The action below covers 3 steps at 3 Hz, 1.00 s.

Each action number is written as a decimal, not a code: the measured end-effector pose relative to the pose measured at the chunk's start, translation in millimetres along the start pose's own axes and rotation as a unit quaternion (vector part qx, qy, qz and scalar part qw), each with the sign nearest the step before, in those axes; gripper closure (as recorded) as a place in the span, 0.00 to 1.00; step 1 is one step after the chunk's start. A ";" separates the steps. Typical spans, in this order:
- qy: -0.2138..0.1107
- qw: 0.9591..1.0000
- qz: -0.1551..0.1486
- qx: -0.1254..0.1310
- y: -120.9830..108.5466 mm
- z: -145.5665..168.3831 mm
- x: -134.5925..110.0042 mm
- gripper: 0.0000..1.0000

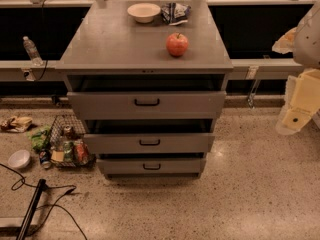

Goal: Place apple into paper bowl

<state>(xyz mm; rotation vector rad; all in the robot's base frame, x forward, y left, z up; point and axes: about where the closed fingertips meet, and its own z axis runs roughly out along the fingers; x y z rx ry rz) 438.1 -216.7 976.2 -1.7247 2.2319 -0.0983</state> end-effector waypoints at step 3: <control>-0.125 0.992 0.019 0.007 -75.8 43.2 -37.6 0.00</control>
Offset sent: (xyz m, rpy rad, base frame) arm 0.0997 0.0261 -0.0156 0.2588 -0.0612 0.0358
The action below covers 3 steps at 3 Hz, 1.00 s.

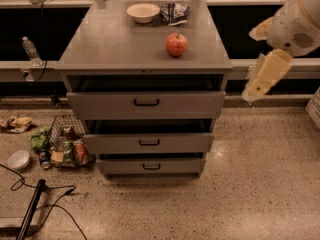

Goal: Place apple into paper bowl

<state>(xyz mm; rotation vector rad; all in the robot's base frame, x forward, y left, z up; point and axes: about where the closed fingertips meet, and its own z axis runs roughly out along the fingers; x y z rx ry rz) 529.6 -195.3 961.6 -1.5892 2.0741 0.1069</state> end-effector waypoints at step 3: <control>-0.237 0.957 0.109 0.130 -147.3 91.3 -12.8 0.00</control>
Offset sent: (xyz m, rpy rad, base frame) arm 0.1874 -0.0100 -0.0195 0.5391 -0.4204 -0.1891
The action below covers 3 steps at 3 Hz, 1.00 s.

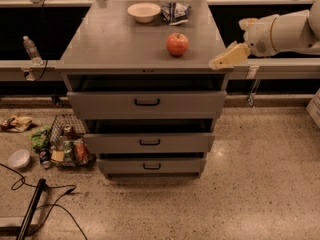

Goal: Place apple into paper bowl

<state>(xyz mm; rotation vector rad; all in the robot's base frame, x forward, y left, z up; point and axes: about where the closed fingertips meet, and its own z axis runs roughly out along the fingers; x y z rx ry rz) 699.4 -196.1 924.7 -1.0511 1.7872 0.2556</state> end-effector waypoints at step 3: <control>-0.063 0.997 0.031 0.013 -6.5 45.3 -15.0 0.00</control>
Offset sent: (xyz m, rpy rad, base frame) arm 0.0268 0.0185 -0.0110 0.1474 -0.0477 -0.0619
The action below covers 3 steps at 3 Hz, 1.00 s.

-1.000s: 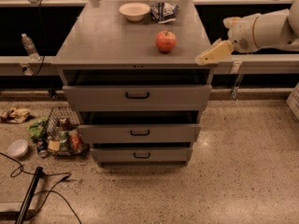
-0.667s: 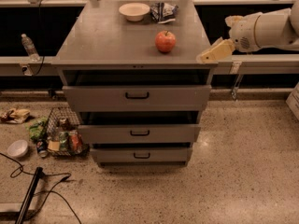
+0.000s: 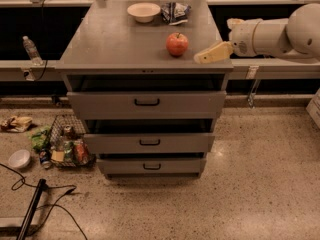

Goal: Place apple into paper bowl

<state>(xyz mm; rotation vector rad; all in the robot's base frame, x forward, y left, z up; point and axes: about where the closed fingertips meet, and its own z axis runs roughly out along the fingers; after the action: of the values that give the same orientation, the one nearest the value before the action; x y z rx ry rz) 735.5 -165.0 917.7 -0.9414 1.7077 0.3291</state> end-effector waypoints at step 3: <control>-0.055 0.997 0.061 -0.008 -22.4 115.0 2.3 0.00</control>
Offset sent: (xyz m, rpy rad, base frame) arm 0.0973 0.0487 -0.0341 0.1640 -0.0294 -0.0297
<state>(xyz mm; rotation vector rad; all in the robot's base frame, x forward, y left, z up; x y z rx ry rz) 830.1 -107.1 879.9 -0.8177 1.6667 0.4676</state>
